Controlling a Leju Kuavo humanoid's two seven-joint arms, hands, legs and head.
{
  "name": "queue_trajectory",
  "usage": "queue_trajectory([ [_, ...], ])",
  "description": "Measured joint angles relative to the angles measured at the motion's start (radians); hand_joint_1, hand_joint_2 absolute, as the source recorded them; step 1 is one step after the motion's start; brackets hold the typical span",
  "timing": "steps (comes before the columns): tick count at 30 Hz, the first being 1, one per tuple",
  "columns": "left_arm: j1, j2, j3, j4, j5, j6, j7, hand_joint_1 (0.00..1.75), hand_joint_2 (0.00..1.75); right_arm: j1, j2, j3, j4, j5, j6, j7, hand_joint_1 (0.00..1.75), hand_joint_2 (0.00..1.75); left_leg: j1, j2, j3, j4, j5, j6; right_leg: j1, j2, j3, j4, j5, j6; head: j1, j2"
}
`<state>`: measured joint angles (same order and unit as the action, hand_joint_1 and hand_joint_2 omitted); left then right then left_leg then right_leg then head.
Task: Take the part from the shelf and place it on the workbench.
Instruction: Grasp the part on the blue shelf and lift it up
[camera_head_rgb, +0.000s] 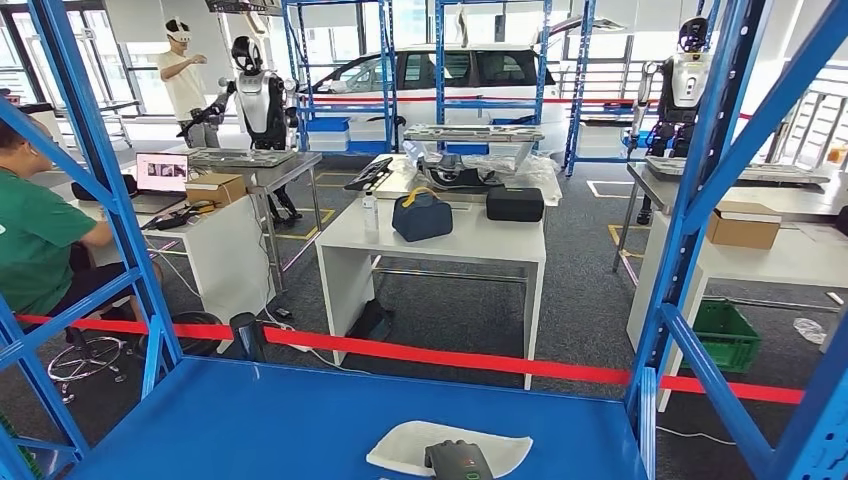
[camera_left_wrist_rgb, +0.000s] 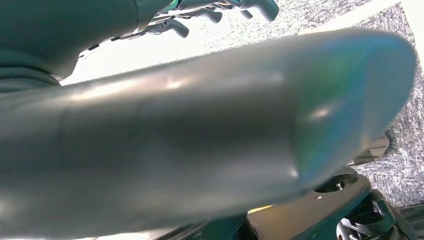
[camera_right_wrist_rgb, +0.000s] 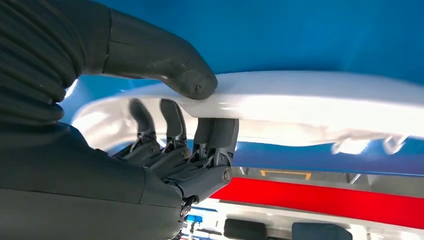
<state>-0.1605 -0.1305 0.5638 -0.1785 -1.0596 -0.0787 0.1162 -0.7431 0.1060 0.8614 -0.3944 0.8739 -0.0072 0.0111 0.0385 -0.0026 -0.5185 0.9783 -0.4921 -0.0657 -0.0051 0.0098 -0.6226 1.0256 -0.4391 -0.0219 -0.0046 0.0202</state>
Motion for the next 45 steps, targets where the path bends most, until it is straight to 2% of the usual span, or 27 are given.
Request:
queue_trajectory([
  [8,0.0,0.0,0.0,0.0,-0.004,-0.005,0.0,0.0,0.0,-0.001,0.0,0.0,0.0,0.006,-0.003,-0.001,1.75,1.75,0.0,0.0,0.002,0.0,0.0,0.001,0.0,0.0,0.002,0.0,0.0,0.0,0.0,0.0],
  [12,0.0,0.0,0.006,0.0,-0.008,-0.005,-0.001,0.0,1.75,-0.001,0.0,0.0,0.0,0.008,-0.004,-0.002,1.75,1.75,0.0,0.0,0.003,0.0,-0.001,0.001,0.0,0.001,0.003,0.0,0.0,0.0,0.0,0.0],
  [38,0.0,0.0,0.041,0.0,0.023,-0.003,-0.027,0.0,1.75,0.0,0.0,-0.023,0.001,-0.004,-0.048,-0.02,1.75,1.75,0.0,0.0,0.003,0.0,-0.001,0.001,0.0,0.001,0.003,0.0,0.0,0.0,0.0,0.0],
  [42,0.001,0.0,0.05,0.0,0.036,-0.002,-0.031,0.0,1.75,0.001,0.0,-0.036,-0.027,-0.017,-0.142,-0.045,1.75,1.75,0.0,0.0,0.0,0.0,-0.001,0.001,0.0,0.001,0.003,0.0,0.0,0.0,0.0,0.0],
  [45,0.003,0.0,0.06,0.0,0.042,0.0,-0.029,0.0,1.75,0.002,-0.002,-0.062,-0.13,-0.033,-0.216,-0.069,1.75,1.75,0.0,0.0,0.002,0.0,0.0,0.001,0.0,0.001,0.002,0.0,0.0,0.0,0.0,0.0],
])
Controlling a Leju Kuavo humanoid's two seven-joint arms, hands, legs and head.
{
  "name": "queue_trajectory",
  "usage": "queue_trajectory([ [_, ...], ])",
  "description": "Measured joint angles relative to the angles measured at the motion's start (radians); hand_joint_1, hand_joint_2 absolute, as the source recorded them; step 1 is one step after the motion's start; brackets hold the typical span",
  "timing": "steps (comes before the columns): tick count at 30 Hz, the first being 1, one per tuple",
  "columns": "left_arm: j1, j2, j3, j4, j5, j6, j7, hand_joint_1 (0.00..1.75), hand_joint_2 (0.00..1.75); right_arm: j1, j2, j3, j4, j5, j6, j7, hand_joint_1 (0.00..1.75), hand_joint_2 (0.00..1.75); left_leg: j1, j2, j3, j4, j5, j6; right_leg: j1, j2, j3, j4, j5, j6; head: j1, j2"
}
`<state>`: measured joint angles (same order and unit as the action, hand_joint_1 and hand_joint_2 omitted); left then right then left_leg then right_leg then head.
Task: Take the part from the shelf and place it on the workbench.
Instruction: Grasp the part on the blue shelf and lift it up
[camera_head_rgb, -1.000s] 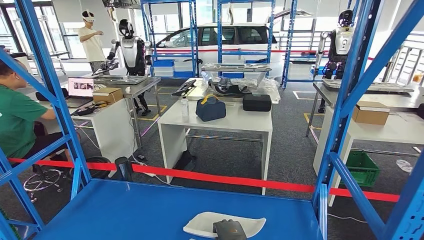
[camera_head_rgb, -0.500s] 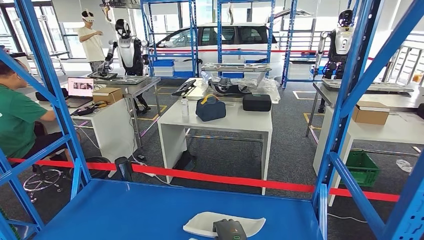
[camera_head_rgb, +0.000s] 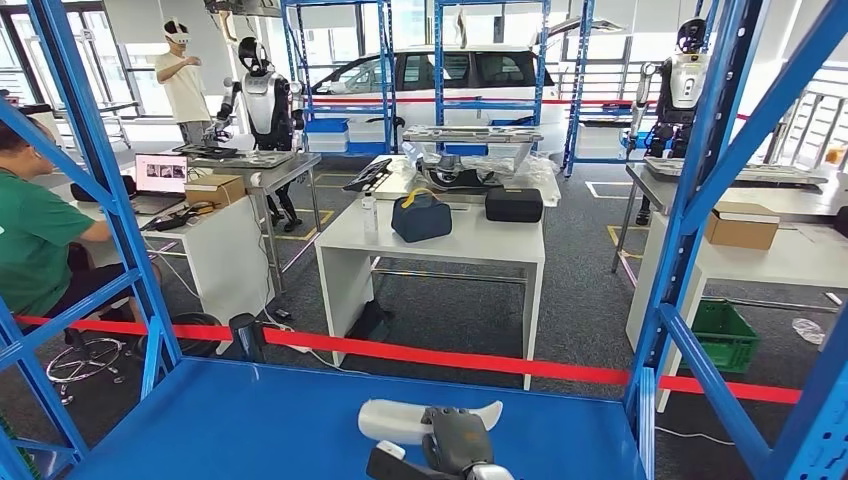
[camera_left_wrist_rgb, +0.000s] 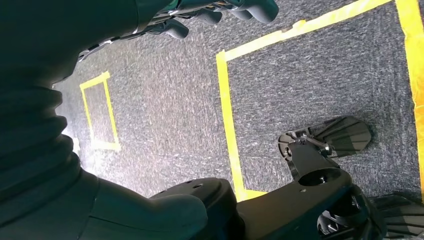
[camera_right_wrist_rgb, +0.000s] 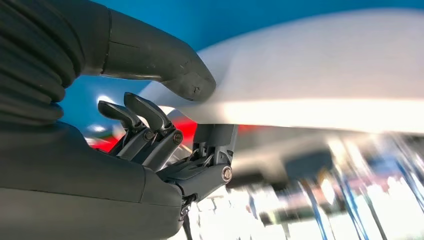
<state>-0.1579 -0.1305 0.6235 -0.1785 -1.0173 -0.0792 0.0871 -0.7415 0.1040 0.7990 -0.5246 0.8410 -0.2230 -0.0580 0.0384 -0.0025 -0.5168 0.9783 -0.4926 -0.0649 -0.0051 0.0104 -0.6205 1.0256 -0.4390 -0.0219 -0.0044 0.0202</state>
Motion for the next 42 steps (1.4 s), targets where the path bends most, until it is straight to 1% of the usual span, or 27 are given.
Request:
queue_trajectory([
  [2,0.002,0.0,0.005,0.0,-0.001,0.0,0.001,0.0,1.75,0.001,-0.007,-0.019,-0.115,-0.003,-0.02,-0.005,1.75,1.75,0.0,0.0,0.001,0.0,0.0,0.0,0.0,0.0,0.0,0.0,0.0,0.0,0.0,0.0],
  [7,0.004,0.0,0.012,0.0,-0.01,0.0,0.001,0.0,1.75,0.004,-0.04,-0.045,-0.378,-0.011,-0.007,-0.026,1.75,1.75,0.0,0.0,0.001,0.0,0.0,0.0,0.0,0.0,0.0,0.0,0.0,0.0,0.0,0.0],
  [11,0.003,0.0,0.014,0.0,-0.019,-0.004,0.0,0.0,1.75,0.014,-0.057,-0.048,-0.503,-0.012,-0.004,-0.031,1.75,1.75,-0.001,0.0,0.001,0.0,0.0,0.0,0.0,0.0,0.0,-0.001,-0.001,0.001,0.0,0.0],
  [16,0.002,0.0,0.014,0.0,-0.022,-0.011,0.0,0.0,1.75,0.031,-0.083,-0.05,-0.577,-0.013,-0.026,-0.043,1.75,1.75,-0.001,0.0,0.001,0.0,0.0,0.0,-0.001,0.0,0.0,-0.001,-0.001,0.001,0.0,0.0],
  [22,0.0,0.0,0.014,0.0,-0.029,-0.015,0.001,0.0,1.75,0.041,-0.106,-0.052,-0.614,-0.017,-0.031,-0.06,1.75,1.75,-0.001,0.0,0.001,0.0,0.0,0.0,-0.001,0.0,0.0,-0.001,-0.001,0.001,0.0,0.0],
  [29,0.0,0.0,0.014,0.0,-0.033,-0.015,0.006,0.0,1.75,0.047,-0.122,-0.045,-0.648,-0.031,-0.014,-0.125,1.75,1.75,-0.001,0.0,0.0,0.001,-0.001,0.002,-0.001,0.0,0.0,-0.001,0.0,0.002,0.0,0.0],
  [34,0.0,0.0,0.016,0.0,-0.029,-0.015,0.001,0.0,1.75,0.062,-0.124,-0.026,-0.67,-0.034,0.0,-0.154,1.75,1.75,-0.005,0.001,-0.009,0.008,-0.008,0.015,-0.006,0.0,0.001,-0.002,0.0,0.009,0.0,0.0],
  [37,0.0,0.0,0.021,0.0,-0.024,-0.015,-0.001,0.0,1.75,0.065,-0.124,-0.021,-0.679,-0.034,0.002,-0.159,1.75,1.75,-0.008,0.0,-0.014,0.012,-0.008,0.024,-0.009,-0.001,0.003,-0.005,0.002,0.018,0.0,0.0],
  [39,0.001,-0.002,0.023,0.0,-0.02,-0.015,-0.003,0.0,1.75,0.065,-0.124,-0.018,-0.685,-0.034,0.003,-0.162,1.75,1.75,-0.005,-0.002,-0.003,-0.002,0.002,0.032,-0.007,-0.003,0.004,-0.007,0.001,0.027,0.0,0.0],
  [40,0.001,-0.003,0.023,0.0,-0.02,-0.015,-0.004,0.0,1.75,0.064,-0.125,-0.016,-0.688,-0.034,0.005,-0.164,1.75,1.75,-0.001,-0.004,0.004,-0.012,0.009,0.036,-0.007,-0.004,-0.002,0.007,-0.009,0.031,0.0,0.0],
  [41,0.001,-0.004,0.024,0.0,-0.019,-0.014,-0.006,0.0,1.75,0.063,-0.125,-0.014,-0.69,-0.034,0.006,-0.164,1.75,1.75,0.004,-0.006,0.011,-0.021,0.015,0.038,-0.006,-0.005,-0.017,0.041,-0.029,0.036,0.001,0.0],
  [42,0.001,-0.004,0.026,0.0,-0.018,-0.014,-0.006,0.0,1.75,0.063,-0.126,-0.012,-0.69,-0.034,0.008,-0.165,1.75,1.75,0.006,-0.009,0.013,-0.025,0.018,0.039,-0.01,-0.005,-0.043,0.096,-0.057,0.04,0.001,0.0],
])
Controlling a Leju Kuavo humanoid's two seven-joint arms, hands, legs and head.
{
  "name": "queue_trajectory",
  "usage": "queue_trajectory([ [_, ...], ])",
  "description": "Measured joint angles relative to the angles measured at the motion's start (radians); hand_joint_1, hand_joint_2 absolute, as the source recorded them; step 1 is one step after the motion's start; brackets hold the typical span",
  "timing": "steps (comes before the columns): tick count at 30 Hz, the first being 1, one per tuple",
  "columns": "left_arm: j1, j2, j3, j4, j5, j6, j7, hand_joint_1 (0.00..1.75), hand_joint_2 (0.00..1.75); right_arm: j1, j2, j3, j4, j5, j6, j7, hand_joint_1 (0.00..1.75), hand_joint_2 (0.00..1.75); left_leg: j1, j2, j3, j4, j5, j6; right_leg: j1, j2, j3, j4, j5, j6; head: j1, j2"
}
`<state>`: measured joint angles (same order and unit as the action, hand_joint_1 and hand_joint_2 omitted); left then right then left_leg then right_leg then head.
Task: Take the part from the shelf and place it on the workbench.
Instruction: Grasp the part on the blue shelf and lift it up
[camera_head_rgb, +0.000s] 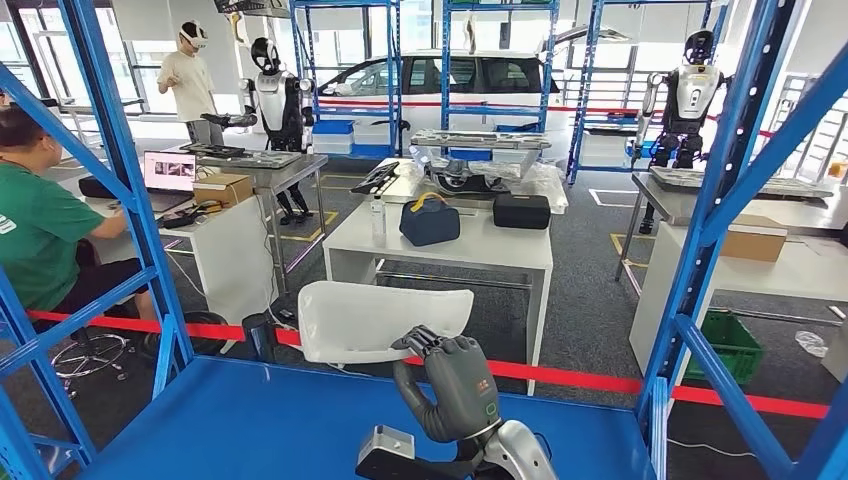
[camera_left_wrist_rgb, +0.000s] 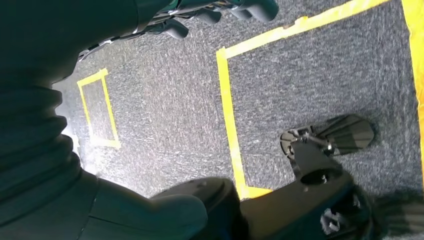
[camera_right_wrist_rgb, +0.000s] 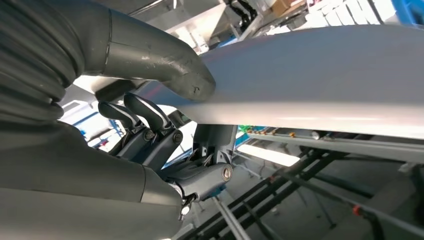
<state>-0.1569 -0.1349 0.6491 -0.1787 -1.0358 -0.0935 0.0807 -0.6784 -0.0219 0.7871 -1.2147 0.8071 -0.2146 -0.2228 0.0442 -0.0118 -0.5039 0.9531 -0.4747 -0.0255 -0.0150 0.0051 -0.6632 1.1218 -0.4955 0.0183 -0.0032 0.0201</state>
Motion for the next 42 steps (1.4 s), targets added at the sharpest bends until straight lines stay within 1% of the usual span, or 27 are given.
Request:
queue_trajectory([
  [2,0.001,0.0,0.004,0.0,0.0,0.0,-0.002,0.0,1.75,0.006,-0.001,0.005,0.0,0.001,0.007,0.0,1.75,1.75,0.003,-0.01,0.0,0.0,0.0,0.0,-0.008,-0.001,-0.064,0.127,-0.049,0.011,0.001,0.0],
  [3,0.002,0.0,0.005,0.0,0.001,0.0,-0.002,0.0,1.75,0.012,-0.002,0.007,0.0,0.001,0.011,0.0,1.75,1.75,0.005,-0.017,0.0,0.001,-0.002,-0.002,-0.012,-0.001,-0.082,0.159,-0.051,0.016,0.001,0.0],
  [4,0.003,0.0,0.006,0.0,0.001,0.0,-0.003,0.0,1.75,0.015,-0.002,0.009,0.0,0.002,0.013,0.0,1.75,1.75,0.008,-0.026,0.0,0.004,-0.004,-0.006,-0.017,0.0,-0.08,0.15,-0.034,0.021,0.001,0.0],
  [5,0.004,0.0,0.006,0.001,0.001,0.0,-0.004,0.0,1.75,0.017,-0.003,0.009,0.0,0.003,0.015,0.0,1.75,1.75,0.013,-0.037,0.0,0.008,-0.008,-0.013,-0.022,0.002,-0.058,0.099,0.0,0.027,0.001,0.0],
  [7,0.003,0.001,0.007,0.0,0.001,0.001,-0.005,0.0,1.75,0.019,-0.004,0.01,-0.001,0.006,0.018,-0.001,1.75,1.75,0.022,-0.057,-0.006,0.023,-0.02,-0.032,-0.032,0.031,0.008,-0.031,0.048,0.04,0.001,0.0],
  [9,0.002,0.002,0.007,0.0,0.001,0.001,-0.007,0.0,1.75,0.02,-0.005,0.012,-0.002,0.008,0.023,-0.001,1.75,1.75,0.025,-0.074,-0.016,0.034,-0.028,-0.051,-0.033,0.053,0.037,-0.082,0.048,0.034,-0.001,0.0],
  [11,0.004,0.003,0.008,0.0,0.001,0.001,-0.007,0.0,1.75,0.021,-0.004,0.014,-0.003,0.01,0.026,0.0,1.75,1.75,0.028,-0.089,-0.022,0.029,-0.028,-0.065,-0.029,0.041,0.034,-0.073,0.039,0.011,-0.002,0.0],
  [12,0.005,0.003,0.009,0.001,0.001,0.001,-0.007,0.0,1.75,0.021,-0.002,0.014,-0.004,0.01,0.027,0.0,1.75,1.75,0.029,-0.086,-0.023,0.03,-0.029,-0.07,-0.027,0.032,0.035,-0.071,0.037,0.0,-0.002,0.0],
  [13,0.006,0.003,0.011,0.001,0.0,0.001,-0.007,0.0,1.75,0.02,0.0,0.015,-0.006,0.011,0.029,0.0,1.75,1.75,0.028,-0.069,-0.033,0.049,-0.039,-0.071,-0.026,0.022,0.037,-0.071,0.035,-0.011,-0.003,0.0],
  [15,0.003,0.002,0.012,0.001,-0.001,0.001,-0.007,0.0,1.75,0.02,0.004,0.015,-0.007,0.013,0.033,-0.001,1.75,1.75,0.018,-0.021,-0.083,0.15,-0.084,-0.063,-0.02,-0.001,0.042,-0.073,0.031,-0.028,-0.005,0.0],
  [17,0.001,0.002,0.013,0.001,-0.002,0.001,-0.007,0.0,1.75,0.023,0.004,0.015,-0.007,0.016,0.039,-0.001,1.75,1.75,0.005,0.001,-0.165,0.295,-0.137,-0.051,-0.008,-0.024,0.045,-0.073,0.026,-0.038,-0.006,0.0],
  [18,0.002,0.002,0.014,0.001,-0.002,0.001,-0.006,0.0,1.75,0.026,0.004,0.015,-0.007,0.018,0.042,-0.001,1.75,1.75,-0.001,0.003,-0.193,0.339,-0.144,-0.045,-0.001,-0.036,0.046,-0.073,0.024,-0.042,-0.006,0.0],
  [19,0.003,0.002,0.014,0.001,-0.002,0.001,-0.006,0.0,1.75,0.028,0.004,0.015,-0.007,0.019,0.044,-0.001,1.75,1.75,-0.007,0.005,-0.202,0.346,-0.131,-0.037,0.005,-0.047,0.048,-0.073,0.022,-0.046,-0.006,0.0],
  [21,0.005,0.004,0.016,0.001,-0.002,0.001,-0.006,0.0,1.75,0.029,0.006,0.016,-0.007,0.019,0.046,-0.001,1.75,1.75,-0.022,0.022,-0.163,0.248,-0.059,-0.014,0.015,-0.069,0.056,-0.073,0.017,-0.049,-0.006,0.0],
  [22,0.004,0.004,0.016,0.001,-0.002,0.001,-0.006,0.0,1.75,0.029,0.007,0.016,-0.007,0.019,0.047,-0.001,1.75,1.75,-0.032,0.048,-0.133,0.182,-0.028,-0.002,0.02,-0.079,0.06,-0.072,0.013,-0.048,-0.006,0.0],
  [24,0.002,0.005,0.018,0.0,-0.003,0.001,-0.006,0.0,1.75,0.028,0.008,0.016,-0.007,0.019,0.047,-0.001,1.75,1.75,-0.046,0.084,-0.097,0.099,0.002,0.011,0.028,-0.097,0.064,-0.071,0.009,-0.043,-0.006,0.0],
  [25,0.002,0.004,0.019,0.0,-0.003,0.001,-0.006,0.0,1.75,0.028,0.009,0.016,-0.007,0.019,0.048,-0.001,1.75,1.75,-0.049,0.087,-0.095,0.09,0.001,0.012,0.03,-0.105,0.065,-0.071,0.008,-0.04,-0.006,0.0],
  [27,0.003,0.004,0.02,0.001,-0.003,0.001,-0.006,0.0,1.75,0.028,0.011,0.016,-0.007,0.019,0.048,-0.001,1.75,1.75,-0.045,0.061,-0.097,0.085,0.008,0.016,0.03,-0.119,0.066,-0.072,0.005,-0.032,-0.006,0.0],
  [29,0.003,0.003,0.021,0.0,-0.003,0.0,-0.006,0.0,1.75,0.027,0.012,0.016,-0.007,0.019,0.048,-0.001,1.75,1.75,-0.038,0.037,-0.096,0.08,0.015,0.024,0.026,-0.082,0.053,-0.036,-0.021,-0.02,-0.006,0.0],
  [31,0.0,0.003,0.022,0.0,-0.003,0.0,-0.006,0.0,1.75,0.028,0.011,0.016,-0.007,0.019,0.048,-0.001,1.75,1.75,-0.035,0.013,-0.098,0.079,0.019,0.03,0.018,-0.026,0.002,0.077,-0.079,-0.01,-0.005,0.0],
  [33,0.0,0.002,0.022,0.0,-0.003,0.0,-0.006,0.0,1.75,0.033,0.01,0.016,-0.007,0.019,0.048,-0.001,1.75,1.75,-0.034,-0.014,-0.1,0.079,0.02,0.031,0.016,-0.011,-0.058,0.194,-0.118,-0.006,-0.005,0.0],
  [34,0.002,0.002,0.022,0.0,-0.003,0.0,-0.006,0.0,1.75,0.034,0.01,0.016,-0.007,0.019,0.048,-0.001,1.75,1.75,-0.034,-0.029,-0.101,0.08,0.02,0.031,0.015,-0.009,-0.068,0.207,-0.111,-0.007,-0.005,0.0],
  [35,0.003,0.002,0.022,0.0,-0.003,0.0,-0.006,0.0,1.75,0.034,0.01,0.016,-0.007,0.02,0.048,-0.001,1.75,1.75,-0.034,-0.044,-0.1,0.08,0.021,0.03,0.015,-0.007,-0.057,0.179,-0.084,-0.008,-0.005,0.0],
  [36,0.004,0.002,0.022,0.001,-0.003,0.0,-0.006,0.0,1.75,0.033,0.01,0.016,-0.007,0.02,0.048,-0.001,1.75,1.75,-0.034,-0.058,-0.099,0.08,0.021,0.028,0.015,0.001,-0.028,0.116,-0.046,-0.012,-0.005,0.0],
  [38,0.002,0.001,0.022,0.0,-0.003,0.0,-0.006,0.0,1.75,0.032,0.01,0.016,-0.007,0.02,0.049,-0.001,1.75,1.75,-0.034,-0.085,-0.1,0.081,0.023,0.022,0.014,0.04,0.037,-0.022,0.008,-0.021,-0.005,0.0],
  [40,0.002,0.0,0.023,0.0,-0.003,0.0,-0.007,0.0,1.75,0.031,0.01,0.016,-0.007,0.02,0.052,-0.001,1.75,1.75,-0.03,-0.106,-0.106,0.079,0.027,0.01,0.016,0.062,0.062,-0.077,0.016,-0.026,-0.005,0.0],
  [42,0.006,0.0,0.023,0.001,-0.003,0.0,-0.008,0.0,1.75,0.03,0.013,0.016,-0.007,0.021,0.056,-0.001,1.75,1.75,-0.027,-0.124,-0.112,0.073,0.032,-0.005,0.017,0.042,0.067,-0.086,0.02,-0.033,-0.004,0.0],
])
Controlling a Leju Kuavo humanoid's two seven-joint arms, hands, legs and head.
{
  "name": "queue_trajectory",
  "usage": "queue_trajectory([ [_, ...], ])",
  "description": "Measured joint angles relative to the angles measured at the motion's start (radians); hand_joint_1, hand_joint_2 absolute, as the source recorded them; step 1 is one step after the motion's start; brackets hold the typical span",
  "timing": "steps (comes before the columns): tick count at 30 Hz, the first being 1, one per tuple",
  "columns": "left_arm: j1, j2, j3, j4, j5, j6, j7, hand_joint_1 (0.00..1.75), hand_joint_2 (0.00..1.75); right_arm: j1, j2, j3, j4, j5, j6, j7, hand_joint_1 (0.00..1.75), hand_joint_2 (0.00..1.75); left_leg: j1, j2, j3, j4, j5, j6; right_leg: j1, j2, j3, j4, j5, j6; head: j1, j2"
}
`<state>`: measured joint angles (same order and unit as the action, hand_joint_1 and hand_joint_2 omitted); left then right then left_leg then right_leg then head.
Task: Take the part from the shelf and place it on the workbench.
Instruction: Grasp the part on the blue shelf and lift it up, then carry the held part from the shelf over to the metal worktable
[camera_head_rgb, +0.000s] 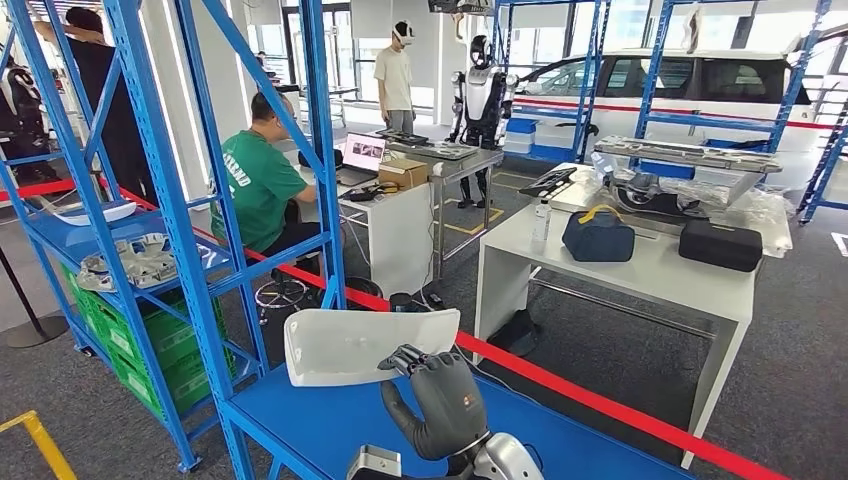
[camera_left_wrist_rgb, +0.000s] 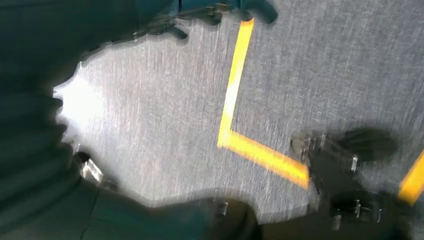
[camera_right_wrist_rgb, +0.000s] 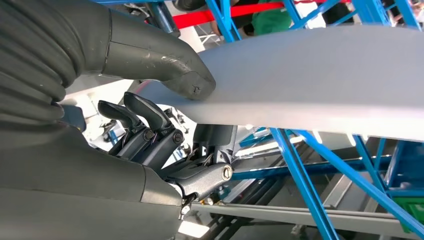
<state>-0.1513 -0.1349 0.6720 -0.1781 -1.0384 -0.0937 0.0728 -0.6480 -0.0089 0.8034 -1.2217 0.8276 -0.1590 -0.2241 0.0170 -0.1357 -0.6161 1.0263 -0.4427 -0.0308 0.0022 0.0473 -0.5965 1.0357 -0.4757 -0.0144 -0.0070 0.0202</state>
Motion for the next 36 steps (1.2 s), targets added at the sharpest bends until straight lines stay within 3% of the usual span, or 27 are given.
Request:
queue_trajectory([
  [2,0.004,0.001,0.001,0.0,0.0,0.0,-0.001,0.0,1.75,-0.002,0.006,0.0,0.0,0.003,0.004,-0.002,1.75,1.75,-0.005,0.03,-0.013,0.019,-0.013,-0.01,-0.005,-0.022,0.012,-0.015,0.006,-0.011,-0.002,0.0],
  [4,0.003,0.002,0.002,0.001,0.0,0.0,-0.001,0.0,1.75,-0.002,0.01,0.0,-0.001,0.006,0.009,-0.003,1.75,1.75,-0.008,0.093,-0.06,0.116,-0.062,-0.015,-0.006,-0.048,0.02,-0.023,0.008,-0.021,-0.004,0.0],
  [5,0.001,0.002,0.002,0.001,0.0,0.0,-0.001,0.0,1.75,-0.001,0.01,0.0,-0.001,0.008,0.01,-0.003,1.75,1.75,-0.007,0.112,-0.094,0.183,-0.092,-0.018,-0.005,-0.061,0.02,-0.023,0.006,-0.024,-0.005,0.0],
  [6,0.001,0.002,0.003,0.001,0.0,0.0,-0.001,0.0,1.75,0.0,0.01,0.0,-0.001,0.01,0.011,-0.003,1.75,1.75,-0.006,0.122,-0.124,0.242,-0.112,-0.022,-0.004,-0.075,0.021,-0.023,0.004,-0.026,-0.005,0.0],
  [7,0.001,0.002,0.004,0.001,0.0,0.0,-0.001,0.0,1.75,0.002,0.01,0.0,-0.001,0.01,0.012,-0.003,1.75,1.75,-0.004,0.127,-0.139,0.27,-0.114,-0.024,-0.003,-0.088,0.021,-0.022,0.002,-0.027,-0.005,0.0],
  [8,0.002,0.002,0.006,0.001,0.0,0.0,-0.001,0.0,1.75,0.003,0.01,0.0,-0.001,0.01,0.012,-0.003,1.75,1.75,-0.003,0.131,-0.134,0.26,-0.098,-0.027,-0.003,-0.101,0.022,-0.022,0.001,-0.026,-0.005,0.0],
  [10,0.002,0.003,0.008,0.0,0.0,0.0,-0.001,0.0,1.75,0.002,0.011,0.0,-0.001,0.01,0.013,-0.003,1.75,1.75,-0.001,0.156,-0.073,0.145,-0.033,-0.029,-0.004,-0.123,0.025,-0.017,-0.006,-0.019,-0.005,0.0],
  [12,-0.001,0.003,0.009,0.0,0.0,0.0,-0.002,0.0,1.75,0.0,0.01,0.0,-0.001,0.01,0.014,-0.003,1.75,1.75,-0.006,0.193,-0.015,0.037,0.003,-0.018,0.001,-0.141,0.025,-0.006,-0.016,-0.008,-0.005,0.0],
  [13,-0.002,0.002,0.01,0.0,0.0,0.0,-0.002,0.0,1.75,-0.001,0.01,0.0,-0.001,0.01,0.015,-0.004,1.75,1.75,-0.008,0.201,-0.005,0.016,0.005,-0.01,0.005,-0.149,0.024,-0.002,-0.019,-0.003,-0.004,0.0],
  [15,-0.002,0.002,0.013,0.0,0.0,0.0,-0.002,0.0,1.75,-0.002,0.01,0.0,-0.001,0.01,0.016,-0.003,1.75,1.75,-0.01,0.184,-0.006,0.011,0.004,0.009,0.009,-0.168,0.027,-0.002,-0.023,0.004,-0.002,0.0],
  [16,-0.001,0.002,0.014,0.001,0.0,0.0,-0.002,0.0,1.75,-0.002,0.011,0.0,-0.001,0.01,0.016,-0.003,1.75,1.75,-0.009,0.173,-0.007,0.009,0.005,0.015,0.007,-0.166,0.028,0.002,-0.028,0.009,-0.002,0.0],
  [18,-0.001,0.002,0.015,0.001,0.0,0.0,-0.001,0.0,1.75,-0.002,0.011,0.0,-0.001,0.01,0.016,-0.004,1.75,1.75,-0.005,0.152,-0.006,0.006,0.009,0.026,0.0,-0.122,0.009,0.052,-0.062,0.02,-0.002,0.0],
  [20,-0.003,0.002,0.016,0.001,0.0,0.0,-0.002,0.0,1.75,0.0,0.009,0.0,-0.001,0.01,0.016,-0.004,1.75,1.75,-0.003,0.129,-0.007,0.006,0.011,0.034,-0.004,-0.066,-0.048,0.175,-0.123,0.026,-0.001,0.0],
  [22,-0.002,0.001,0.016,0.001,0.0,0.0,-0.002,0.0,1.75,0.005,0.006,0.0,0.0,0.01,0.017,-0.003,1.75,1.75,-0.004,0.103,-0.009,0.006,0.012,0.036,-0.004,-0.051,-0.104,0.28,-0.153,0.027,-0.001,0.0],
  [23,-0.001,0.002,0.016,0.001,0.0,0.0,-0.002,0.0,1.75,0.007,0.006,0.0,0.0,0.01,0.018,-0.003,1.75,1.75,-0.004,0.09,-0.01,0.007,0.013,0.035,-0.004,-0.049,-0.111,0.284,-0.141,0.025,-0.001,0.0],
  [25,-0.001,0.002,0.016,0.001,0.0,0.0,-0.001,0.0,1.75,0.008,0.006,0.0,0.0,0.011,0.019,-0.003,1.75,1.75,-0.004,0.063,-0.009,0.008,0.015,0.032,-0.004,-0.035,-0.065,0.177,-0.072,0.016,-0.001,0.0],
  [27,-0.002,0.0,0.017,0.001,0.0,0.0,-0.002,0.0,1.75,0.006,0.006,0.0,0.0,0.011,0.02,-0.004,1.75,1.75,-0.004,0.039,-0.012,0.008,0.019,0.025,-0.003,0.0,-0.005,0.047,-0.021,0.008,-0.001,0.0],
  [29,-0.001,-0.001,0.017,0.0,0.0,0.0,-0.002,0.0,1.75,0.004,0.006,0.0,0.0,0.011,0.021,-0.003,1.75,1.75,-0.001,0.021,-0.017,0.005,0.025,0.013,0.001,0.012,0.012,0.002,-0.014,0.005,-0.001,0.0],
  [30,0.0,-0.001,0.017,0.001,0.0,0.0,-0.002,0.0,1.75,0.003,0.006,0.0,0.0,0.011,0.022,-0.003,1.75,1.75,0.0,0.011,-0.02,0.002,0.028,0.005,0.003,0.002,0.014,-0.001,-0.01,0.003,0.0,0.0],
  [31,0.002,-0.001,0.018,0.001,0.0,0.0,-0.002,0.0,1.75,0.003,0.008,0.0,0.0,0.011,0.022,-0.003,1.75,1.75,0.002,0.01,-0.023,0.0,0.03,0.0,0.002,-0.009,0.017,-0.006,-0.006,-0.002,0.0,0.0],
  [33,0.005,-0.001,0.019,0.001,-0.001,0.0,-0.001,0.0,1.75,0.002,0.01,-0.001,-0.001,0.012,0.022,-0.004,1.75,1.75,-0.002,0.05,-0.04,0.029,0.011,-0.008,-0.001,-0.031,0.025,-0.02,0.003,-0.015,-0.002,0.0],
  [35,0.002,-0.001,0.021,0.001,-0.002,0.0,-0.001,0.0,1.75,0.003,0.011,-0.001,-0.001,0.013,0.022,-0.003,1.75,1.75,-0.005,0.107,-0.091,0.139,-0.05,-0.014,-0.001,-0.056,0.027,-0.025,0.006,-0.024,-0.005,0.0],
  [36,0.001,-0.001,0.021,0.001,-0.003,0.0,-0.001,0.0,1.75,0.004,0.011,-0.001,-0.001,0.014,0.023,-0.003,1.75,1.75,-0.004,0.12,-0.122,0.207,-0.081,-0.018,0.001,-0.07,0.026,-0.025,0.005,-0.025,-0.005,0.0],
])
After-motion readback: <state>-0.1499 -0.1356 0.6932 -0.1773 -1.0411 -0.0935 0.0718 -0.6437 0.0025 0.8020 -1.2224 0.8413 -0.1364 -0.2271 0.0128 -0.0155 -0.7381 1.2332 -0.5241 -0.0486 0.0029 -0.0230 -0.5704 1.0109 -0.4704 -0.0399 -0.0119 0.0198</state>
